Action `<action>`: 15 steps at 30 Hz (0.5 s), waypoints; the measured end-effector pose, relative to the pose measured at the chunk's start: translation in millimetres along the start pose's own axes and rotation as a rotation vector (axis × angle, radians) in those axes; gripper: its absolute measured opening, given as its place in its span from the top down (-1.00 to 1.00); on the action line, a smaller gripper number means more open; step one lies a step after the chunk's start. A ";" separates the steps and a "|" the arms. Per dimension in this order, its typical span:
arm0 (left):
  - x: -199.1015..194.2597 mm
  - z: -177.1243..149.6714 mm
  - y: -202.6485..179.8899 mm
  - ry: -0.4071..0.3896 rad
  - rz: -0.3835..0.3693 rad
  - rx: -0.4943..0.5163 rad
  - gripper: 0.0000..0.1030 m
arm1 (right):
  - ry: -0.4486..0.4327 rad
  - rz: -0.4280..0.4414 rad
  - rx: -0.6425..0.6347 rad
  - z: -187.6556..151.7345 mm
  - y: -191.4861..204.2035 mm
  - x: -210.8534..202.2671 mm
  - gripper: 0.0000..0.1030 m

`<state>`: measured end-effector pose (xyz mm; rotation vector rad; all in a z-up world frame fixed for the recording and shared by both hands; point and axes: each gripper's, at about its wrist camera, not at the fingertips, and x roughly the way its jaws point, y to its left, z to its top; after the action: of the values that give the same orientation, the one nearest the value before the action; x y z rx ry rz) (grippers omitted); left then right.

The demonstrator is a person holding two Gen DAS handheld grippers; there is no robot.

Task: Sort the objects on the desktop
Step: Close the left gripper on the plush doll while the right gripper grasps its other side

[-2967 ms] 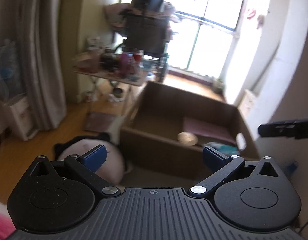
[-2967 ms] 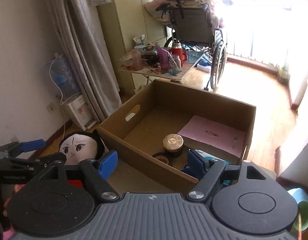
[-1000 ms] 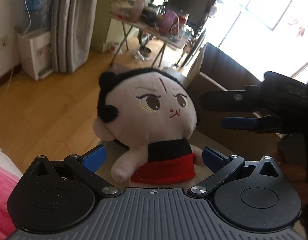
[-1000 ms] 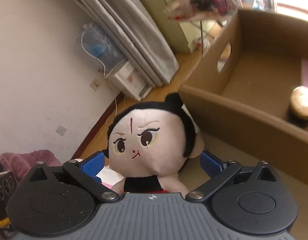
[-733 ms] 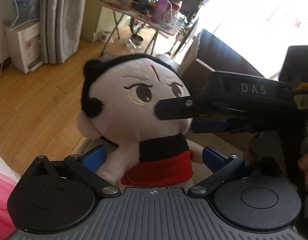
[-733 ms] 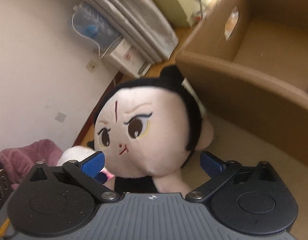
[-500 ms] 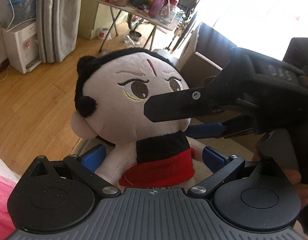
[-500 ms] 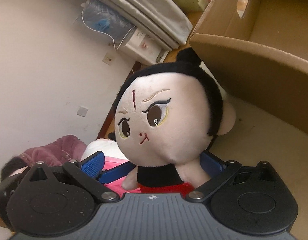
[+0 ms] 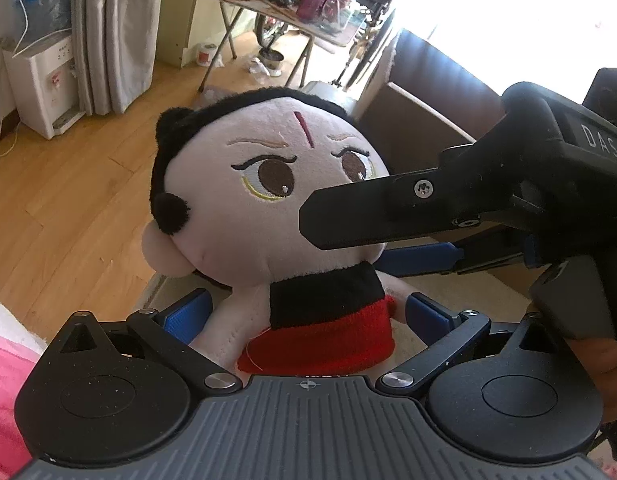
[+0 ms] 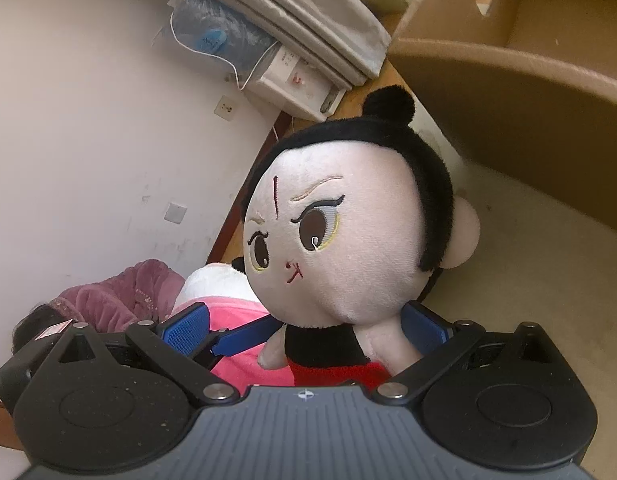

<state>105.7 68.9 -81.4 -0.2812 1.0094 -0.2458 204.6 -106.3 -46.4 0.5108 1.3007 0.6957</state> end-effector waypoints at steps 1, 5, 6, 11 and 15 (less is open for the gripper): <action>-1.3 -1.6 -1.1 0.002 0.002 0.003 -1.00 | 0.002 0.003 0.002 -1.8 -0.9 0.5 -1.00; -6.9 -8.5 -6.5 0.008 0.001 0.025 -1.00 | 0.004 0.006 0.009 -13.6 -6.3 -1.4 -1.00; -7.8 -9.2 -8.0 0.011 0.001 0.029 -1.00 | 0.005 0.006 0.014 -16.8 -7.0 -3.2 -1.00; -13.3 -17.7 -17.8 0.025 0.000 0.047 -1.00 | 0.001 0.013 0.035 -30.4 -10.3 -10.9 -1.00; -16.6 -25.5 -29.3 0.033 -0.018 0.081 -1.00 | -0.005 0.021 0.056 -44.3 -15.3 -19.5 -1.00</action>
<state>73.3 44.0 -71.0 -0.2134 1.0277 -0.3077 161.7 -132.8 -52.7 0.5719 1.3143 0.6769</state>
